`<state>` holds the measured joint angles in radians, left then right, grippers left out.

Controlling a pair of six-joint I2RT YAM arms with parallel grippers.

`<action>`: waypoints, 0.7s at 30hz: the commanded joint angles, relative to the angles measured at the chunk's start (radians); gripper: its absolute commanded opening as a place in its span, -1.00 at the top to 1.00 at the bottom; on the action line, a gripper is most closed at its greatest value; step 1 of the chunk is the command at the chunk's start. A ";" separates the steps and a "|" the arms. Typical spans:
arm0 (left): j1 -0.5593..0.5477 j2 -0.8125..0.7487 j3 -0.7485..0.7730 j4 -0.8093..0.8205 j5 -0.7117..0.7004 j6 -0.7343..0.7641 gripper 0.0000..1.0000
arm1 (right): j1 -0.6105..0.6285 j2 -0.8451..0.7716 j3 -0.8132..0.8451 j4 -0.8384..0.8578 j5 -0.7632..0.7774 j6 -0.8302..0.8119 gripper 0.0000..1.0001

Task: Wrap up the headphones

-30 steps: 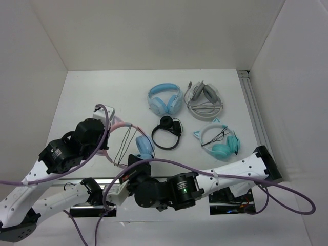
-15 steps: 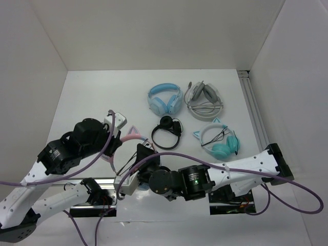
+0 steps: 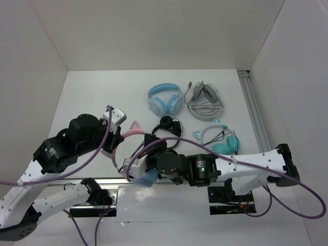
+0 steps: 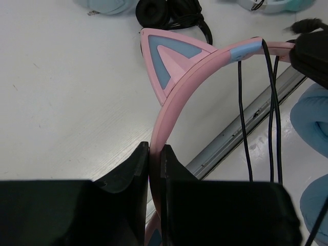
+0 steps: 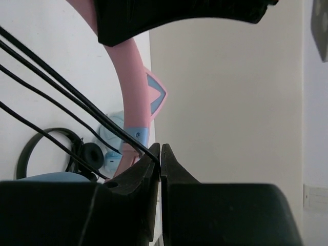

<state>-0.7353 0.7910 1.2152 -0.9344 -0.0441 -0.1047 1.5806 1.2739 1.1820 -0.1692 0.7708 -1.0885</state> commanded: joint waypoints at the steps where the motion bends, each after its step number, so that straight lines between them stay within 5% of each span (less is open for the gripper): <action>1: 0.001 -0.010 0.033 -0.052 0.061 0.049 1.00 | -0.057 -0.067 -0.013 0.034 0.044 0.025 0.78; 6: 0.001 -0.010 0.043 -0.061 0.061 0.049 1.00 | -0.123 -0.087 -0.022 0.056 0.007 0.025 0.62; 21: 0.001 -0.010 0.089 -0.072 -0.002 0.040 1.00 | -0.364 -0.117 -0.107 0.085 -0.194 0.125 0.56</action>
<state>-0.7311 0.8055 1.2465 -0.9459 -0.0761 -0.0822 1.2846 1.1969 1.0740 -0.1417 0.5289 -0.9989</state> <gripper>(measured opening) 0.214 0.223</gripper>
